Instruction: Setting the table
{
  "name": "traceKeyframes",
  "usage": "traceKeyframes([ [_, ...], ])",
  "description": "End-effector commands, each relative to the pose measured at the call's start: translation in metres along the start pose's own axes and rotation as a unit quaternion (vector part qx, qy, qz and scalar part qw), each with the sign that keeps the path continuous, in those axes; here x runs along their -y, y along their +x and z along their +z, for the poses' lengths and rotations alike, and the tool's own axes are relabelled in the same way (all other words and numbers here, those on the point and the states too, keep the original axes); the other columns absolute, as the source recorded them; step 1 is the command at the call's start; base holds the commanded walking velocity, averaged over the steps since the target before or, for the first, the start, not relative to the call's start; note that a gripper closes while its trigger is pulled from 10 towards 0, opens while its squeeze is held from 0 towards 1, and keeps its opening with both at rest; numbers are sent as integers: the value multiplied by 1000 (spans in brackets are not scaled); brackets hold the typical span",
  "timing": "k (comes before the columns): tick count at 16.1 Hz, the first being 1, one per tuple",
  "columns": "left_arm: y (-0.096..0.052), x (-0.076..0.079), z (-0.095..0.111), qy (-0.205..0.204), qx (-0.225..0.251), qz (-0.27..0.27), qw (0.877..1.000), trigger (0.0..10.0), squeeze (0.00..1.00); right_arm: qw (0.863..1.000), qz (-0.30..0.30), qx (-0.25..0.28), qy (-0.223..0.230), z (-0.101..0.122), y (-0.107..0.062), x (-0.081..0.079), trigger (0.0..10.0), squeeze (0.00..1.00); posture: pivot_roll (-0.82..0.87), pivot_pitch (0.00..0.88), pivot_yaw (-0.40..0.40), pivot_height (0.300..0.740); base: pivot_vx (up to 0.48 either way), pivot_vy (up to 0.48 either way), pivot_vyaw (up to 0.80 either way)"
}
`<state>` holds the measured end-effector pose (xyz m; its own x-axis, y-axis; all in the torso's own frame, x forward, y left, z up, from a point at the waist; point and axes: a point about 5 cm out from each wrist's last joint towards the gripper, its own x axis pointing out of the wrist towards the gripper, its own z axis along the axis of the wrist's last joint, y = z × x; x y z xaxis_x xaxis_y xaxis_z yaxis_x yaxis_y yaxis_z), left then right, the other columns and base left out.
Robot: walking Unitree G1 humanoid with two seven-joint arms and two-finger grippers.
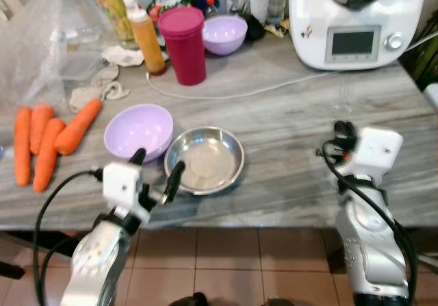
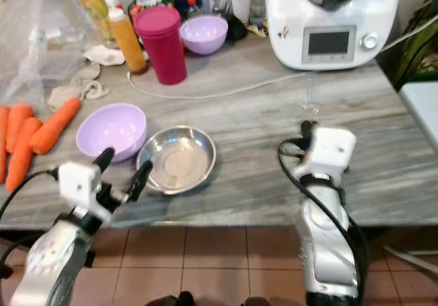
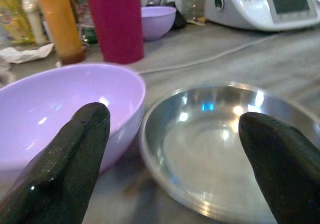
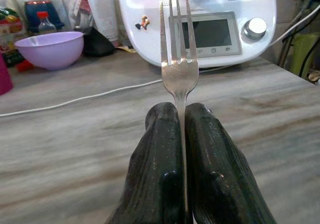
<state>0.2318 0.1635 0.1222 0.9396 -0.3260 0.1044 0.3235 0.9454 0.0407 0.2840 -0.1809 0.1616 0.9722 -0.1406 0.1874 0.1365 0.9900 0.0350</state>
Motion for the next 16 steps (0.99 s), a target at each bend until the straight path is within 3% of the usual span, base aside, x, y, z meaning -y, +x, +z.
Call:
traceKeyframes([
  [1,-8,-6,-1,17,-9,5,1000,10000,0,1000,16,5,7,4,-2,-11,10000,0,-114,160,78,740,0,0,0],
  [4,-16,-8,-5,28,-23,-14,999,10000,0,999,32,-20,18,-5,-6,-15,10000,0,-109,167,76,740,0,0,0],
  [9,-17,-1,-8,23,-29,-74,997,10000,0,994,58,-68,63,-10,7,-14,10000,0,-114,182,54,740,0,0,0],
  [13,-16,2,-17,12,-31,-82,996,10000,0,987,100,-102,71,-18,10,-15,10000,0,-118,187,44,740,0,0,0],
  [16,-14,4,-17,6,-29,-86,996,10000,0,980,129,-112,104,-19,13,-18,10000,0,-117,180,49,740,0,0,0],
])
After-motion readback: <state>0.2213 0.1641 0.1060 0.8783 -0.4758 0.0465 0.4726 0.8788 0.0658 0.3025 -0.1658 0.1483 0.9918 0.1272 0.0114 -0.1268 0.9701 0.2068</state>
